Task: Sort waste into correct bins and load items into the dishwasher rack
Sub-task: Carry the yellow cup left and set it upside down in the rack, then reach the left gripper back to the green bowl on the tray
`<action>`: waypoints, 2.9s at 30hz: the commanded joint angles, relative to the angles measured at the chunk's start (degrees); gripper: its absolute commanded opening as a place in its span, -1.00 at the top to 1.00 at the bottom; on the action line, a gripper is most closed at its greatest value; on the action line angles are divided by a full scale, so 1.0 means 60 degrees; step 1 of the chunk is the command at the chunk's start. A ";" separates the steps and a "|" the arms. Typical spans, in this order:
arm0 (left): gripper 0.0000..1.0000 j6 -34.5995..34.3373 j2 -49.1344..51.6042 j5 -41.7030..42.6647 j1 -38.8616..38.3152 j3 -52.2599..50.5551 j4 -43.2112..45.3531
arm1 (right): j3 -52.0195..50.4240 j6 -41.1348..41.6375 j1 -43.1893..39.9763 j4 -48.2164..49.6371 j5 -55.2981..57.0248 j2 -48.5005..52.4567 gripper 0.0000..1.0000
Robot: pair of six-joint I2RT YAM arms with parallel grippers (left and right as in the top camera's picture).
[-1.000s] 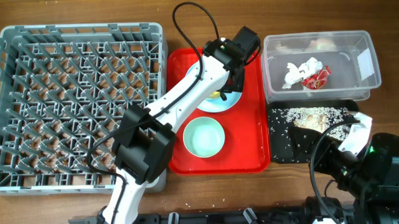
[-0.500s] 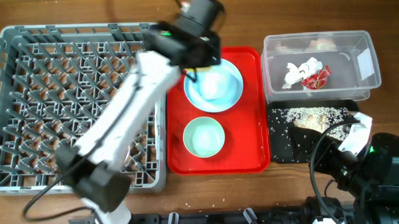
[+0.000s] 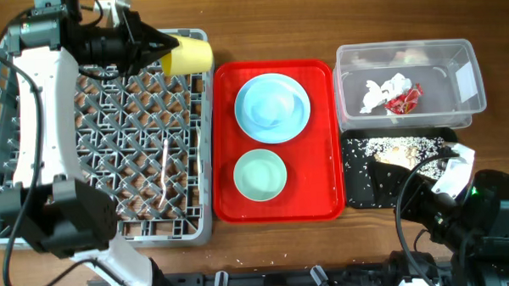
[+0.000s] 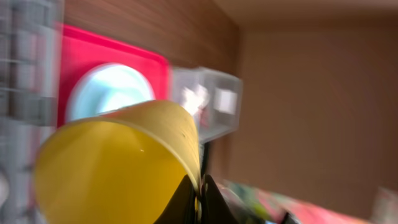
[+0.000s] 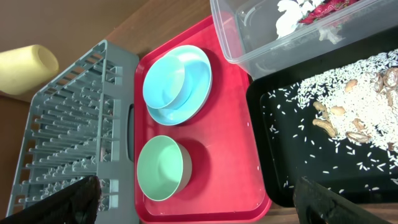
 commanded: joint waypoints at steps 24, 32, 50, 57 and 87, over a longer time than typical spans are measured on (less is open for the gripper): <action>-0.10 0.0805 0.3351 -0.0255 0.2721 -0.0506 -0.0164 | 0.0029 0.0066 0.0022 0.0029 0.0095 -0.0044 -0.99; 0.92 -0.0452 -0.0809 -0.3585 0.2018 -0.0459 -0.0160 | 0.0029 0.0066 0.0022 0.0029 0.0095 -0.0044 -0.99; 0.92 -0.1169 0.1545 -0.9719 -0.1741 -0.0470 0.0572 | 0.0029 0.0066 0.0022 0.0026 0.0095 -0.0044 -1.00; 0.92 -0.1173 0.0772 -0.9315 -0.1424 -0.0113 0.0248 | 0.0029 0.0062 0.0022 0.0026 0.0095 -0.0044 -0.99; -0.38 -0.1133 -0.2233 -0.6269 -0.2441 -0.0025 0.0510 | 0.0029 0.0062 0.0022 0.0036 0.0095 -0.0044 -0.99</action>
